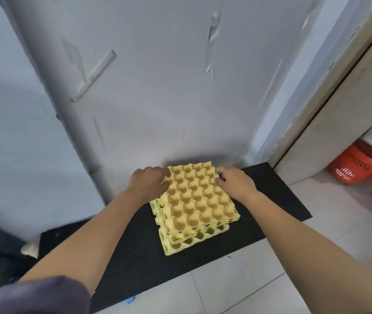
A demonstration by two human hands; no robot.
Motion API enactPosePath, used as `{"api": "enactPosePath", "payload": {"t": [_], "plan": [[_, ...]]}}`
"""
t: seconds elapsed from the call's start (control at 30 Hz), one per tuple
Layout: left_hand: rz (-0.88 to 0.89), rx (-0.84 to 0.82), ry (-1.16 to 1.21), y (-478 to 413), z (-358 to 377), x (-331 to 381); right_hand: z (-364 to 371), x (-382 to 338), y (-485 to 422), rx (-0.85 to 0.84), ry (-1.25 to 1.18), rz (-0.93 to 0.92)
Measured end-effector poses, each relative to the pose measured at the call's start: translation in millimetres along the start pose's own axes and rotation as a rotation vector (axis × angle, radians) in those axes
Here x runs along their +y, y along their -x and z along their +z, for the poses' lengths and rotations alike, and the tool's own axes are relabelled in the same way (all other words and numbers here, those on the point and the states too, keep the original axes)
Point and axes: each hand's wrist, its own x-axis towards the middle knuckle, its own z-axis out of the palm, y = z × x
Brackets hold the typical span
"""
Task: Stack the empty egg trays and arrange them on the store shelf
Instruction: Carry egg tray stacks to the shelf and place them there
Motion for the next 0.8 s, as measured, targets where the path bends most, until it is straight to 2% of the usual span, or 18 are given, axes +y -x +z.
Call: {"api": "enactPosePath", "payload": {"t": [0.23, 0.37, 0.53, 0.63, 0.8], "plan": [[-0.238, -0.11, 0.242, -25, 81, 9, 61, 52, -41, -0.217, -0.053, 0.011], [-0.383, -0.198, 0.397, -40, 151, 3, 112, 83, -66, -0.282, -0.069, 0.106], [-0.557, -0.2, 0.452, -64, 215, -4, 165, 104, -95, -0.213, -0.155, 0.293], [-0.678, -0.198, 0.584, -71, 233, -3, 189, 114, -105, -0.19, -0.244, 0.383], [-0.738, -0.118, 0.864, -74, 245, -5, 193, 125, -114, -0.18, -0.302, 0.525]]}}
